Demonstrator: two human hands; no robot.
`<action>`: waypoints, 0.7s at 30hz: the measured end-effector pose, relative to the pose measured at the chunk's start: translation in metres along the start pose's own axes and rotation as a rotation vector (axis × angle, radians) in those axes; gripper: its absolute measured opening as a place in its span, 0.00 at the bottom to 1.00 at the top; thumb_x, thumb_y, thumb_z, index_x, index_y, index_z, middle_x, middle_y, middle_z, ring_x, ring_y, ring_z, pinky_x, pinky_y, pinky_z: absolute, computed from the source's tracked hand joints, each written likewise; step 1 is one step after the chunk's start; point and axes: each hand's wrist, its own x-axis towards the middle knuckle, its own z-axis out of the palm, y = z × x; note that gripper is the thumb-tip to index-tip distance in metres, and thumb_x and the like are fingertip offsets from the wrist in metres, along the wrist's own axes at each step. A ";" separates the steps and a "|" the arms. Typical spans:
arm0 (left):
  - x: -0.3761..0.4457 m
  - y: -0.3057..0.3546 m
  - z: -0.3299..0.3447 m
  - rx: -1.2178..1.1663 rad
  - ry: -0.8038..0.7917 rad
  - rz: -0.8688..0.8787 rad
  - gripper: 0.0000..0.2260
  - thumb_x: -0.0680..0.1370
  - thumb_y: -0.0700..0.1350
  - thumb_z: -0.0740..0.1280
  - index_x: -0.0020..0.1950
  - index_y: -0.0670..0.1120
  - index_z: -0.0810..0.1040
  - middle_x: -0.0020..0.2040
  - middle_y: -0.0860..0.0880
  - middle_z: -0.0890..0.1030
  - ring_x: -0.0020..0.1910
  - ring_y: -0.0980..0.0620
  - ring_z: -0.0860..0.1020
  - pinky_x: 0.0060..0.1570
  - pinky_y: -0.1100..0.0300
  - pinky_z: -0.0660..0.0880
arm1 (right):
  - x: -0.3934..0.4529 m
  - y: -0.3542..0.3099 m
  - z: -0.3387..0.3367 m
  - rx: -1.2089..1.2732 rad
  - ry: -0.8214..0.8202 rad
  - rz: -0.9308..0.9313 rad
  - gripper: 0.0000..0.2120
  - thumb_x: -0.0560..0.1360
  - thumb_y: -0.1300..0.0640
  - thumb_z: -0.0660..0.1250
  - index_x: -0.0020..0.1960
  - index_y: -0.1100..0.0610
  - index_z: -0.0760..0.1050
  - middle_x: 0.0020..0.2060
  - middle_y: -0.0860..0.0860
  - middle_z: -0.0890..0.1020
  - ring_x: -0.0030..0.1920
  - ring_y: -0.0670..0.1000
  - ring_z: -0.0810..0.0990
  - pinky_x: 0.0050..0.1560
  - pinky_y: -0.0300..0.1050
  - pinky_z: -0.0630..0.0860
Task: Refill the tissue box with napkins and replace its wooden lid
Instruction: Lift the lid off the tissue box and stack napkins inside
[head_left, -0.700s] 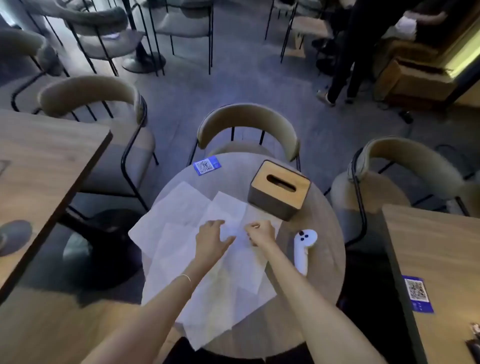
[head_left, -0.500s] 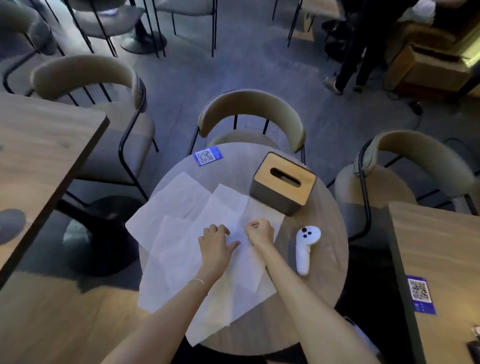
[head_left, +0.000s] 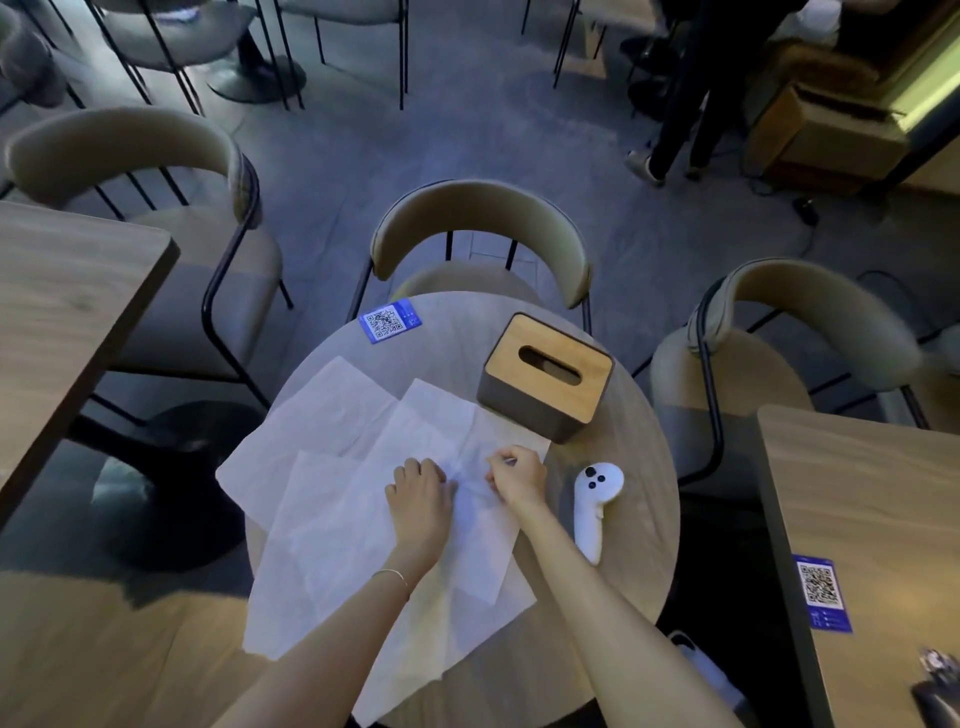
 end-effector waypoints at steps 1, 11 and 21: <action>0.001 0.000 0.000 -0.008 -0.002 0.005 0.12 0.82 0.50 0.57 0.58 0.45 0.74 0.58 0.46 0.75 0.58 0.46 0.72 0.54 0.54 0.68 | -0.001 0.001 0.000 0.003 -0.006 0.005 0.08 0.74 0.61 0.63 0.36 0.56 0.76 0.41 0.60 0.85 0.46 0.61 0.84 0.51 0.53 0.81; -0.004 -0.013 -0.019 -0.466 0.140 0.037 0.05 0.79 0.41 0.64 0.48 0.40 0.76 0.48 0.43 0.77 0.49 0.45 0.73 0.47 0.57 0.69 | -0.005 -0.002 -0.008 0.032 0.043 -0.011 0.08 0.78 0.56 0.62 0.50 0.55 0.80 0.45 0.50 0.83 0.48 0.50 0.81 0.47 0.42 0.77; -0.033 -0.021 -0.064 -0.771 0.046 0.285 0.05 0.80 0.41 0.62 0.45 0.48 0.72 0.44 0.52 0.77 0.43 0.54 0.77 0.43 0.73 0.72 | -0.020 -0.035 -0.027 0.259 -0.236 0.017 0.37 0.69 0.42 0.73 0.71 0.53 0.63 0.60 0.50 0.74 0.59 0.51 0.74 0.59 0.49 0.74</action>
